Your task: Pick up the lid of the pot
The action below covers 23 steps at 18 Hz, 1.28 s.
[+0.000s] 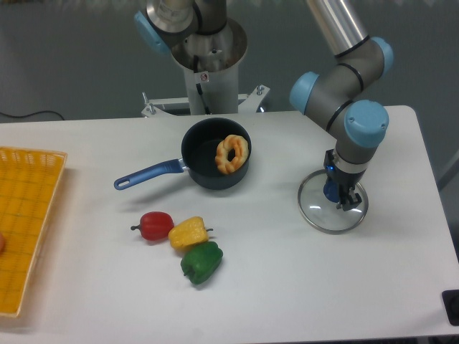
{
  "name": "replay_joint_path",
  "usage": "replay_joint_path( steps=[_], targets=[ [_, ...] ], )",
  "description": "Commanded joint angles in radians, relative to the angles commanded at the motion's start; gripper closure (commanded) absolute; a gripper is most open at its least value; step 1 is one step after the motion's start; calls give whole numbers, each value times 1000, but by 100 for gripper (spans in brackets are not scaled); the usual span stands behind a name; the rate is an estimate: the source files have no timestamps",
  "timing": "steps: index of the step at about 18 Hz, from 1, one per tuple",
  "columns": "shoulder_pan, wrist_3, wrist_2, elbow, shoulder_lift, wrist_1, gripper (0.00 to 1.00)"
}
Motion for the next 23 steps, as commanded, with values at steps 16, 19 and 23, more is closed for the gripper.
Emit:
replay_joint_path(
  steps=[16, 19, 23],
  targets=[
    [-3, -14, 3, 9, 64, -61, 37],
    [-3, -18, 3, 17, 83, -89, 37],
    [-6, -41, 5, 40, 98, -135, 37]
  ],
)
